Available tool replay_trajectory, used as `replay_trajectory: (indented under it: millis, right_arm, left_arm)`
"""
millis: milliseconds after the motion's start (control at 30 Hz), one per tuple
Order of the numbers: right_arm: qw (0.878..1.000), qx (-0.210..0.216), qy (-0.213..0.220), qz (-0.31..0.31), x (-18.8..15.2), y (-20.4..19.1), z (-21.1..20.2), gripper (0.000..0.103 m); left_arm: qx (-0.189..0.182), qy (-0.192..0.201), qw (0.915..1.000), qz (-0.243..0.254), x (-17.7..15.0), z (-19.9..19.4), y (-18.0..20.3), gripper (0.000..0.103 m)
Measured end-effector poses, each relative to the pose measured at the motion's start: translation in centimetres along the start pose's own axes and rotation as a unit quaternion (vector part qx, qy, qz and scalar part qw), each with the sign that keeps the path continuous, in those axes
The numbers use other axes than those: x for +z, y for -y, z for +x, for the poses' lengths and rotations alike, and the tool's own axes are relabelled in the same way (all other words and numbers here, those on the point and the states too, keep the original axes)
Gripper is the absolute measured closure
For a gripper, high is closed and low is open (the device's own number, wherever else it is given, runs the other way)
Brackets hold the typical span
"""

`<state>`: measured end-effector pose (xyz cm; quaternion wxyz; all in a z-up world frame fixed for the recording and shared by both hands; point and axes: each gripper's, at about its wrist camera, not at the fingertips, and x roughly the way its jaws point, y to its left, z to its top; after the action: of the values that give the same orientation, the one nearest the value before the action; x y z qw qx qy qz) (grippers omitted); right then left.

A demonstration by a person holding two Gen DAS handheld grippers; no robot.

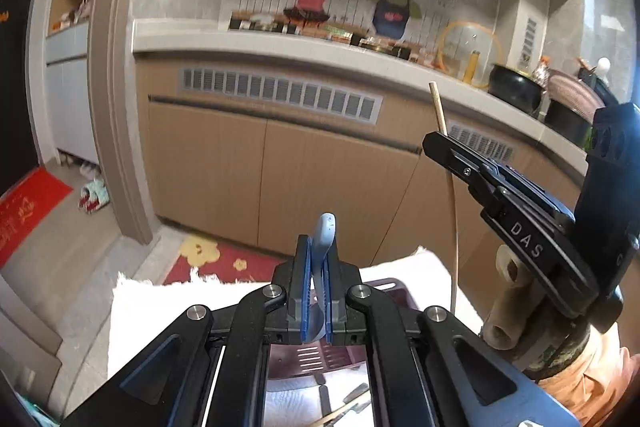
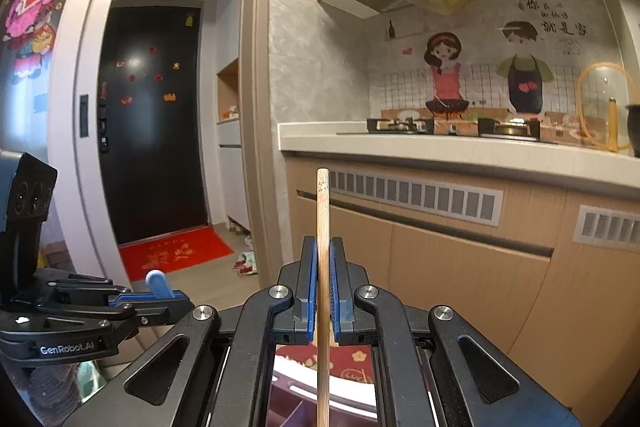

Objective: Organize utensils
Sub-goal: 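Drop the blue spatula into the purple holder while the right tool drops the chopstick in, then grasp the second wooden chopstick with the left tool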

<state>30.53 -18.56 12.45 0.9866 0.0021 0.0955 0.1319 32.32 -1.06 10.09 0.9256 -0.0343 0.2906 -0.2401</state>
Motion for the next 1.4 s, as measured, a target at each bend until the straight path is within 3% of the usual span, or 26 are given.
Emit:
replay_trajectory:
  millis: [300, 467, 533, 600, 733, 800, 833, 867, 933, 1000, 1200, 1400]
  right_arm:
    - [1.000, -0.015, -0.019, 0.014, -5.1, 1.0, 4.0, 0.097]
    - [0.998, -0.009, -0.061, 0.021, -7.9, 1.2, 4.6, 0.097]
    - [0.996, -0.011, -0.084, 0.021, -9.4, 1.2, 4.4, 0.095]
    - [0.993, -0.008, -0.114, 0.028, -10.7, 1.3, 4.3, 0.095]
    - [0.985, -0.015, -0.167, 0.045, -12.5, 1.8, 3.2, 0.093]
    - [0.981, -0.021, -0.188, 0.049, -12.8, 1.9, 2.1, 0.084]
    - [0.979, -0.027, -0.197, 0.053, -12.9, 2.0, 1.3, 0.072]
    - [0.976, -0.034, -0.207, 0.058, -13.0, 2.0, 0.5, 0.052]
    - [0.971, -0.050, -0.223, 0.069, -13.1, 2.0, -1.1, 0.029]
    - [0.966, -0.060, -0.237, 0.080, -13.3, 2.0, -2.8, 0.028]
    - [0.957, -0.078, -0.271, 0.070, -14.7, 1.4, -7.1, 0.028]
    - [0.948, -0.074, -0.307, 0.045, -17.3, 0.0, -9.8, 0.023]
  left_arm:
    - [0.019, -0.037, 0.9987, -0.031, -2.6, 3.8, -2.0, 0.100]
    - [0.025, -0.053, 0.9977, -0.033, -4.1, 4.7, -2.3, 0.099]
    - [0.032, -0.057, 0.9973, -0.034, -4.6, 4.9, -2.4, 0.094]
    - [0.041, -0.059, 0.9966, -0.040, -5.1, 4.9, -2.5, 0.076]
    - [0.065, -0.046, 0.9961, -0.037, -6.3, 3.4, -1.9, 0.059]
    - [0.072, -0.036, 0.9960, -0.039, -7.0, 2.0, -1.6, 0.039]
    - [0.077, -0.029, 0.9958, -0.040, -7.4, 1.2, -1.4, 0.036]
    - [0.081, -0.023, 0.9957, -0.040, -7.9, 0.3, -1.2, 0.030]
    - [0.087, -0.020, 0.9954, -0.036, -8.8, -1.0, -0.9, 0.018]
    - [0.095, -0.023, 0.9947, -0.032, -10.0, -2.1, -0.5, 0.008]
    - [0.106, -0.073, 0.9916, -0.002, -14.9, -3.5, -0.5, 0.008]
    - [0.084, -0.136, 0.9857, 0.055, -18.8, -3.2, -0.3, 0.008]
